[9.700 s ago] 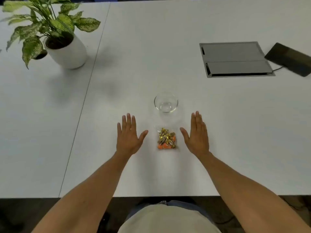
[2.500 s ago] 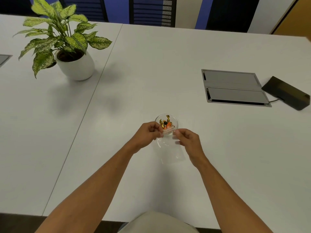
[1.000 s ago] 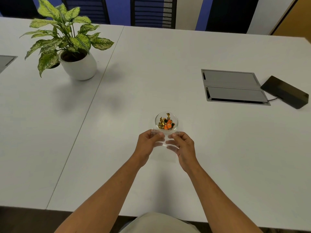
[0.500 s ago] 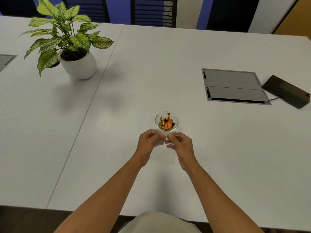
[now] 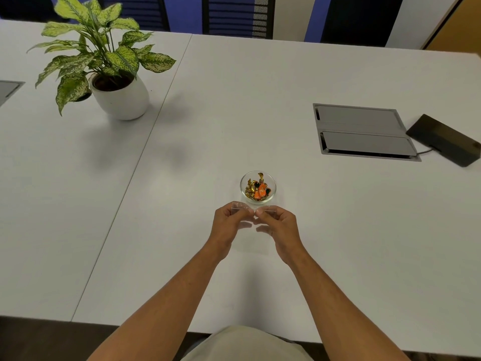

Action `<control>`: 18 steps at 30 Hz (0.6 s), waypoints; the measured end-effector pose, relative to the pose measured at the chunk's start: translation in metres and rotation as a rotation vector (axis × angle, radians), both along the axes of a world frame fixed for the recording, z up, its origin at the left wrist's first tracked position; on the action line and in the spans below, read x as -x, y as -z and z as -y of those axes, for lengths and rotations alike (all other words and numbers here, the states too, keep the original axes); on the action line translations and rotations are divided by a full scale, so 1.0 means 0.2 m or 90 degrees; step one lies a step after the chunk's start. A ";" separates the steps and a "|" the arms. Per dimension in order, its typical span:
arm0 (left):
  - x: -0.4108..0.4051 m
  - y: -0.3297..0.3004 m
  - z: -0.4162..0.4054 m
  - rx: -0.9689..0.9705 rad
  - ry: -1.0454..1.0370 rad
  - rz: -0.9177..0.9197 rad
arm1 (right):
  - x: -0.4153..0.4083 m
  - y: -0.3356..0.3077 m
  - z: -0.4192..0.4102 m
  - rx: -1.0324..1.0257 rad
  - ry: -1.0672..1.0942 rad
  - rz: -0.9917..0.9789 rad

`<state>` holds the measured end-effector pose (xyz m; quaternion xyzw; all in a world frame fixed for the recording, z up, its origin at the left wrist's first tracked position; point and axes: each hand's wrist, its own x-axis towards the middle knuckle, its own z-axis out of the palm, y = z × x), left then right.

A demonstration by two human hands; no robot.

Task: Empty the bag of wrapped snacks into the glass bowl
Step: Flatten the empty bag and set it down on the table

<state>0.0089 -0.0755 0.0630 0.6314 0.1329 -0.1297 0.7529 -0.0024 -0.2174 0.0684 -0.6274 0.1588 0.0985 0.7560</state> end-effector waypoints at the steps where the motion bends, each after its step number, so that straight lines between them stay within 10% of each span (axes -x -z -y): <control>1: 0.00 0.00 0.00 -0.003 -0.001 0.001 | 0.00 0.00 0.00 0.004 0.000 -0.003; 18: 0.01 0.01 0.02 0.006 -0.024 -0.017 | -0.02 0.03 -0.01 0.027 0.010 -0.030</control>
